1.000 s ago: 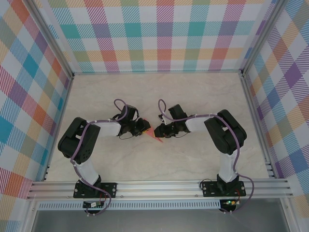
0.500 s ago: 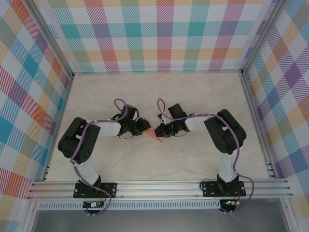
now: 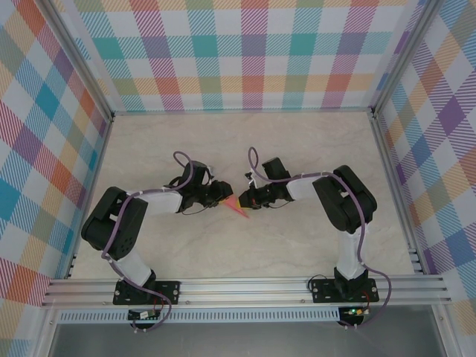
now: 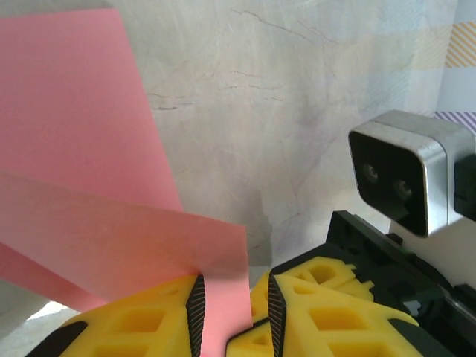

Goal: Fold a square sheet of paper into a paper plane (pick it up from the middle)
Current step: Fold the wing for the fifth time at the center of the table.

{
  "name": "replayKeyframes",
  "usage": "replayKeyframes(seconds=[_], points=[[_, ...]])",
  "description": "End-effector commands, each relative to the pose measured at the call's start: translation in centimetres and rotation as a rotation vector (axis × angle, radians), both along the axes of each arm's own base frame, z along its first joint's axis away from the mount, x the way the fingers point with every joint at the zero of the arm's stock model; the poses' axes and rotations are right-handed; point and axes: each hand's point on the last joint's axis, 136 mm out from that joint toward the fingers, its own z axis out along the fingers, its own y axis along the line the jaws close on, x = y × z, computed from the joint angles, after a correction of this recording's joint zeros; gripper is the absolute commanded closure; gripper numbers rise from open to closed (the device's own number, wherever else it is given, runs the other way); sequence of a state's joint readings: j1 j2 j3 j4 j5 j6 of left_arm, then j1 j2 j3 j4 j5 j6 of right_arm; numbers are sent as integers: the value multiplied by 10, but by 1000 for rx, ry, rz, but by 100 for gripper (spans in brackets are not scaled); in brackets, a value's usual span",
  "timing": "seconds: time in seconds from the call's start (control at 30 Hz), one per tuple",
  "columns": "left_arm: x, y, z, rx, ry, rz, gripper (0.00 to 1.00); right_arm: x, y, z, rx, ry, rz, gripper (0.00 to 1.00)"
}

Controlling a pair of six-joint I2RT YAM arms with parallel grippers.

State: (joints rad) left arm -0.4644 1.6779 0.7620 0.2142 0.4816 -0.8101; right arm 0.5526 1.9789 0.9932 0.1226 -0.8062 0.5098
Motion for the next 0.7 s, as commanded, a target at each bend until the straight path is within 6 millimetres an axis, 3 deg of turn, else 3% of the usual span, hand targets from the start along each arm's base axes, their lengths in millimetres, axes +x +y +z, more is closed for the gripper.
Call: replayKeyframes(seconds=[0.0, 0.67], points=[[-6, -5, 6, -32, -33, -36, 69, 4, 1, -1, 38, 36, -3, 98], [-12, -5, -6, -32, -15, -44, 70, -1, 3, -16, 32, 135, 26, 95]])
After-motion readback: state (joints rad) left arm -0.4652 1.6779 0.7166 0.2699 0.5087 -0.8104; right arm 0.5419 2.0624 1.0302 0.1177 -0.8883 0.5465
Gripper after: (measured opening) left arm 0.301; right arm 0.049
